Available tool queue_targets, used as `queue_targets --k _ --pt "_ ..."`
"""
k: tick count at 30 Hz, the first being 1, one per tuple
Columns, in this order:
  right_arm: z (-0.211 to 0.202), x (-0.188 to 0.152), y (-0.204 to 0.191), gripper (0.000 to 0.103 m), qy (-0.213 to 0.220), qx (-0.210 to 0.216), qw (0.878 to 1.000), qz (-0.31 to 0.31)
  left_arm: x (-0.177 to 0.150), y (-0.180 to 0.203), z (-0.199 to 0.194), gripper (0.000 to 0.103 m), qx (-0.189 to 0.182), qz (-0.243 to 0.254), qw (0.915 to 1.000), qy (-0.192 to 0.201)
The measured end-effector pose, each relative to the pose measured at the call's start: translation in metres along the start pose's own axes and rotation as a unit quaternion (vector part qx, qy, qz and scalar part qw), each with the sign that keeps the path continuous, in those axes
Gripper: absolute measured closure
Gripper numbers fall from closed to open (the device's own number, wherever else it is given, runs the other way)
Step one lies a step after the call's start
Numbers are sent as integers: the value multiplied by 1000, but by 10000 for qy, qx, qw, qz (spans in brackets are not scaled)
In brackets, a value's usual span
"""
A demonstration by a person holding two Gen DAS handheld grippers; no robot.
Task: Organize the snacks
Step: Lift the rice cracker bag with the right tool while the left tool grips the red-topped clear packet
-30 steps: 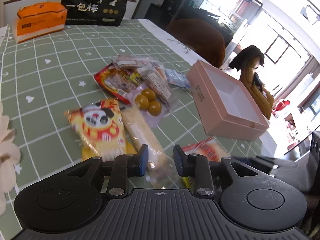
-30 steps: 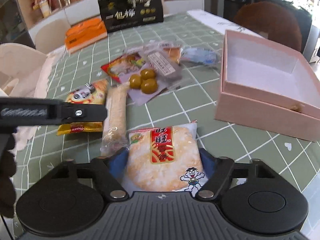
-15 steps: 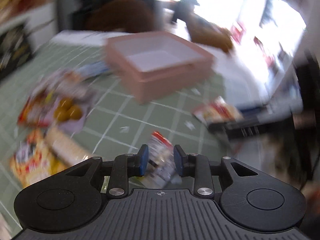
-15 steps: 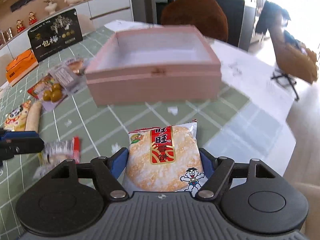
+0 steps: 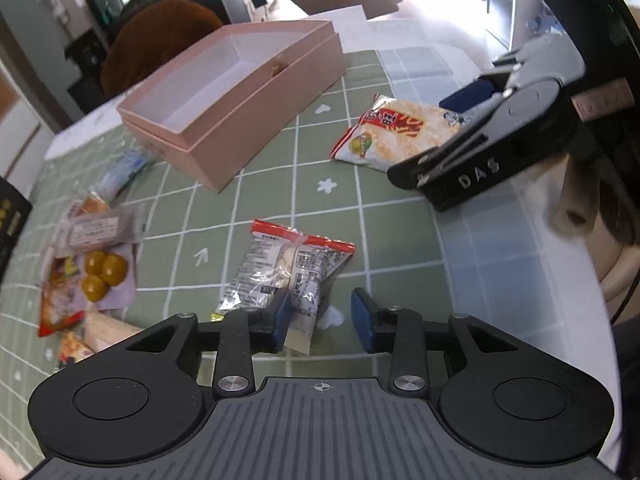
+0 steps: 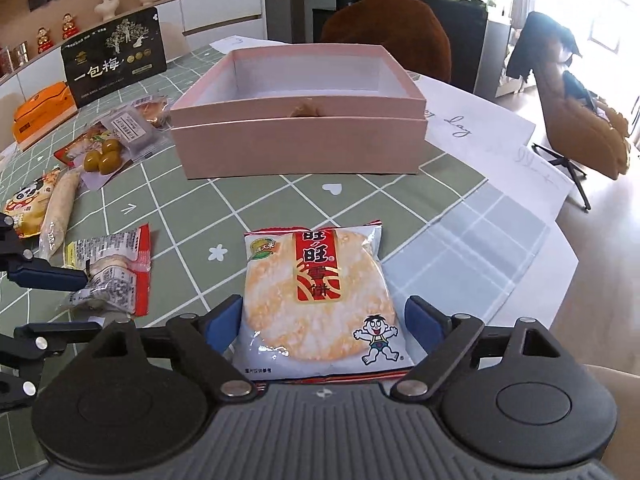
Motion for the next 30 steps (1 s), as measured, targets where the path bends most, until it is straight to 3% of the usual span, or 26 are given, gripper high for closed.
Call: queue_targets --k 4,7,9,12,17,19,24,30 --pt "0 0 3 15 -12 -25 10000 37 2 1 4 35 -443 -238 9987 10" --pt "1 0 3 14 -16 -32 10000 39 1 -1 -7 37 -770 -354 9961 264" --pt "1 0 3 13 -12 -31 10000 37 -1 -9 -15 38 -607 -406 9958 546" --pt "1 -1 3 12 12 -28 10000 34 0 -19 -6 38 -135 -237 9991 333" --pt "3 0 4 9 -27 -12 10000 6 3 -29 18 36 -154 -467 9988 85" --pt "3 1 5 9 -51 17 10000 -25 4 -39 24 35 -137 -908 9957 132" --pt "5 -1 7 3 12 30 10000 -48 2 -58 27 36 -79 -2012 9790 319" --pt "8 -1 7 0 2 -28 10000 -16 3 -47 27 40 217 -2260 9733 322"
Point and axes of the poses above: each gripper's, at about its wrist camera, not at the fingertips, and z roughly the way its jaws point, y to its right, x to its top, the point moved 1 cm from there along z, roughly the way its jaws point, and after that the axes turned 2 degrees about y, right-handed, at the moved point
